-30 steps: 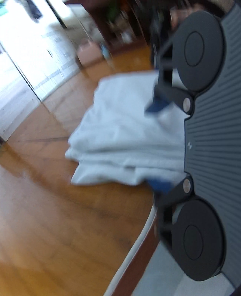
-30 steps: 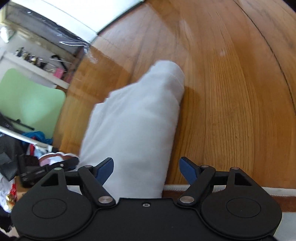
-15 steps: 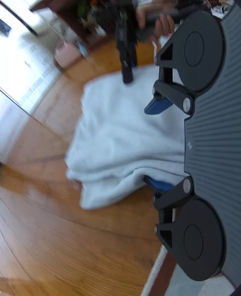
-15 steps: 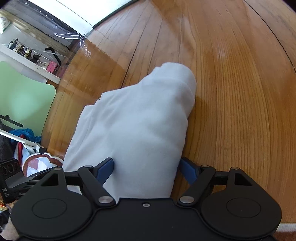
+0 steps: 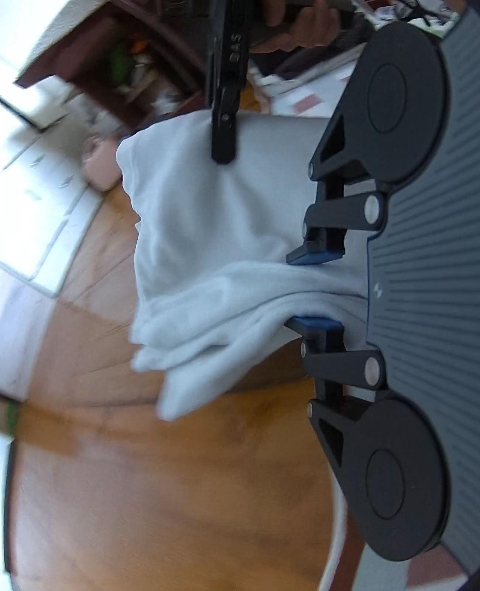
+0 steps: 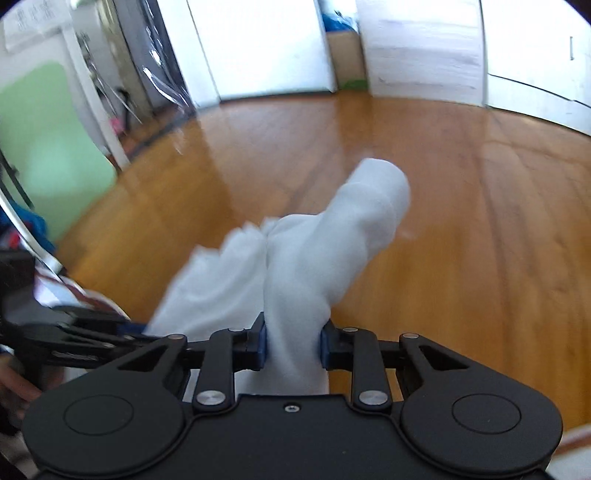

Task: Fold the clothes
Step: 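Pinch the folded white shirt's edge with both grippers, then lift the shirt with both grippers and carry it toward the clothes stack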

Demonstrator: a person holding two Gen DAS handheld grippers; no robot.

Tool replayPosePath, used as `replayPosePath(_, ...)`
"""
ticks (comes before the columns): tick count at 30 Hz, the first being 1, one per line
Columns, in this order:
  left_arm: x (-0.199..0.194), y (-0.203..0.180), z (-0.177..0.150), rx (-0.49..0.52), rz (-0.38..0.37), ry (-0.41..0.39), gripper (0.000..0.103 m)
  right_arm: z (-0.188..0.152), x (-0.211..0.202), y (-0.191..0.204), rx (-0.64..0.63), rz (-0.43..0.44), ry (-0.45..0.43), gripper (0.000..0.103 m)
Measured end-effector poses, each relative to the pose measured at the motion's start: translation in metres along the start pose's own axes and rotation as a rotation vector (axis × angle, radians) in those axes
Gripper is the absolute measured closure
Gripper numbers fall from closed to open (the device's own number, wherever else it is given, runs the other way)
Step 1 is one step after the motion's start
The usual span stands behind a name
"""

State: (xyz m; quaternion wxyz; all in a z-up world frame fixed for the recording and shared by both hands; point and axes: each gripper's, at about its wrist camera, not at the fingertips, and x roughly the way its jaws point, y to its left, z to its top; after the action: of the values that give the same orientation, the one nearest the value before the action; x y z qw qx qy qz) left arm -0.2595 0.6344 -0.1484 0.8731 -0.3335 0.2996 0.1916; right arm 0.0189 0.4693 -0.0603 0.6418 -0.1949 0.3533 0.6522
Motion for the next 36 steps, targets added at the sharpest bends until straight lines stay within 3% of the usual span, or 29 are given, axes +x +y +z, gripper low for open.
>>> replayPosePath(3, 0.005, 0.003, 0.0, 0.004, 0.033, 0.013, 0.075, -0.01, 0.012, -0.021, 0.063, -0.057, 0.077, 0.071)
replayPosePath(7, 0.018, 0.033, 0.001, -0.134, -0.002, 0.109, 0.062, -0.01, 0.024, -0.042, 0.208, -0.035, 0.095, 0.064)
replayPosePath(8, 0.022, 0.041, -0.001, -0.187, -0.041, 0.107, 0.061, -0.009, 0.028, -0.043, 0.232, -0.029, 0.099, 0.063)
replayPosePath(10, 0.027, 0.059, -0.002, -0.316, -0.146, 0.11, 0.042, -0.008, 0.041, -0.046, 0.25, -0.021, 0.13, 0.047)
replayPosePath(11, 0.031, 0.069, -0.003, -0.391, -0.208, 0.108, 0.037, -0.009, 0.05, -0.045, 0.254, -0.029, 0.156, 0.043)
replayPosePath(12, 0.033, 0.076, -0.004, -0.454, -0.26, 0.105, 0.036, -0.01, 0.059, -0.045, 0.258, -0.038, 0.182, 0.04)
replayPosePath(14, 0.035, 0.081, -0.005, -0.479, -0.285, 0.101, 0.04, -0.014, 0.077, -0.046, 0.267, -0.056, 0.216, 0.034)
replayPosePath(15, 0.034, 0.075, -0.004, -0.438, -0.255, 0.099, 0.047, -0.015, 0.086, -0.047, 0.248, -0.05, 0.226, 0.031)
replayPosePath(17, 0.034, 0.049, -0.001, -0.256, -0.127, 0.108, 0.062, -0.018, 0.096, -0.042, 0.201, -0.047, 0.222, 0.029)
replayPosePath(18, 0.033, 0.03, -0.001, -0.146, -0.052, 0.107, 0.064, -0.021, 0.096, -0.038, 0.173, -0.052, 0.206, 0.035)
replayPosePath(19, 0.033, 0.012, -0.001, -0.045, 0.018, 0.103, 0.065, -0.023, 0.097, -0.033, 0.145, -0.056, 0.19, 0.049)
replayPosePath(20, 0.033, -0.002, -0.003, 0.014, 0.058, 0.089, 0.066, -0.022, 0.092, -0.024, 0.082, -0.073, 0.169, 0.058)
replayPosePath(22, 0.027, -0.011, -0.006, 0.038, 0.054, 0.048, 0.071, -0.016, 0.071, 0.0, -0.043, -0.091, 0.106, 0.07)
replayPosePath(24, 0.013, -0.01, -0.011, 0.047, 0.003, -0.005, 0.073, -0.01, 0.045, 0.023, -0.132, -0.084, 0.034, 0.072)
replayPosePath(27, 0.015, -0.021, -0.021, 0.063, -0.044, -0.046, 0.073, 0.001, 0.02, 0.073, -0.363, -0.093, 0.028, 0.073)
replayPosePath(28, 0.016, -0.027, -0.023, 0.074, -0.052, -0.055, 0.079, 0.004, 0.008, 0.084, -0.409, -0.091, 0.018, 0.074)
replayPosePath(30, 0.019, -0.046, -0.028, 0.143, -0.035, -0.047, 0.079, 0.006, -0.023, 0.094, -0.415, -0.101, -0.031, 0.074)
replayPosePath(36, -0.006, -0.094, -0.043, 0.28, 0.011, -0.089, 0.081, -0.036, -0.075, 0.106, -0.307, -0.228, -0.159, 0.075)
